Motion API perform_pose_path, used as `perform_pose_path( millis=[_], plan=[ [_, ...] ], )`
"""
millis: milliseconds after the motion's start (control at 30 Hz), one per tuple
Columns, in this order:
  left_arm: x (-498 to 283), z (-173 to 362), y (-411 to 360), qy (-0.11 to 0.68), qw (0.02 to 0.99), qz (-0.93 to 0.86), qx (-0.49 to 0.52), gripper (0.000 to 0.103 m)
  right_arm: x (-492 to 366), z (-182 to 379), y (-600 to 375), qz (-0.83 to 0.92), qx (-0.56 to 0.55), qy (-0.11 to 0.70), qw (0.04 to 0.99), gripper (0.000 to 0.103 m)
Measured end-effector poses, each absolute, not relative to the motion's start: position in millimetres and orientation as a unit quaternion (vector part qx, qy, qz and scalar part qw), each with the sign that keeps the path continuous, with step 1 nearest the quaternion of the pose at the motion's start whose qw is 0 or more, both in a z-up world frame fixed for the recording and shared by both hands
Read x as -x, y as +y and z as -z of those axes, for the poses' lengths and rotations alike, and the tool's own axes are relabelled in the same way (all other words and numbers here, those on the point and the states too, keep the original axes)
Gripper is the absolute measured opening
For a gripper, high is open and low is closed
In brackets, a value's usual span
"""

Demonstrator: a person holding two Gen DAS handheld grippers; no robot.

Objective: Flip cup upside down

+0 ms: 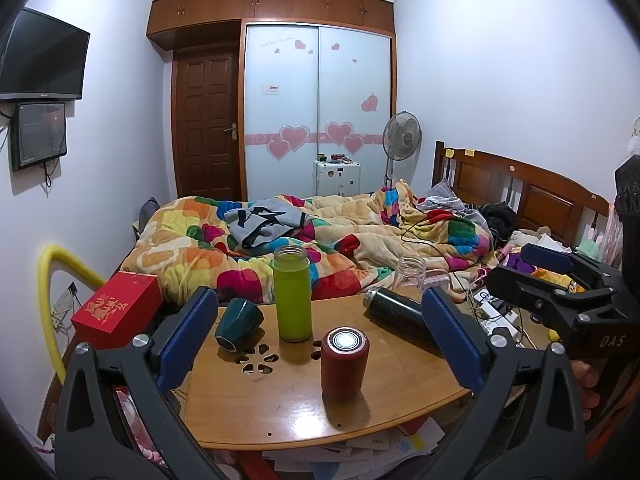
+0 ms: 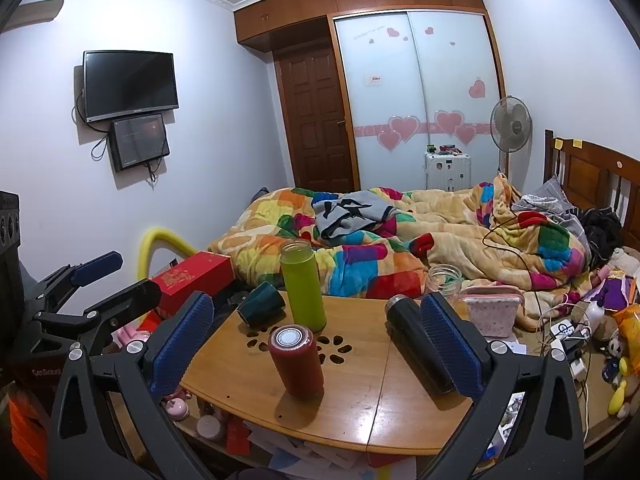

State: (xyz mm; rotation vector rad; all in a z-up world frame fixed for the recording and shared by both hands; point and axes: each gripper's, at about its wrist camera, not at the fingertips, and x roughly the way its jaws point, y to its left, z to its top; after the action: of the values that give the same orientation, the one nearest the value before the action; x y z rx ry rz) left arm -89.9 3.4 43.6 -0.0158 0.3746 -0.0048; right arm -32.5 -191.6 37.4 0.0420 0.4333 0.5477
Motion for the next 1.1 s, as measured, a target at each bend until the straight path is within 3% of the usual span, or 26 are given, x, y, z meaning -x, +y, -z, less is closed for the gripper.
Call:
perform_pose_path(
  millis=[1100],
  plan=[
    [95.5,-49.0,1.0,0.174,0.985,0.007,0.003,0.103,33.7,-40.7,-195.3,-0.267,-0.017,0.209,0.941,0.103]
  ],
)
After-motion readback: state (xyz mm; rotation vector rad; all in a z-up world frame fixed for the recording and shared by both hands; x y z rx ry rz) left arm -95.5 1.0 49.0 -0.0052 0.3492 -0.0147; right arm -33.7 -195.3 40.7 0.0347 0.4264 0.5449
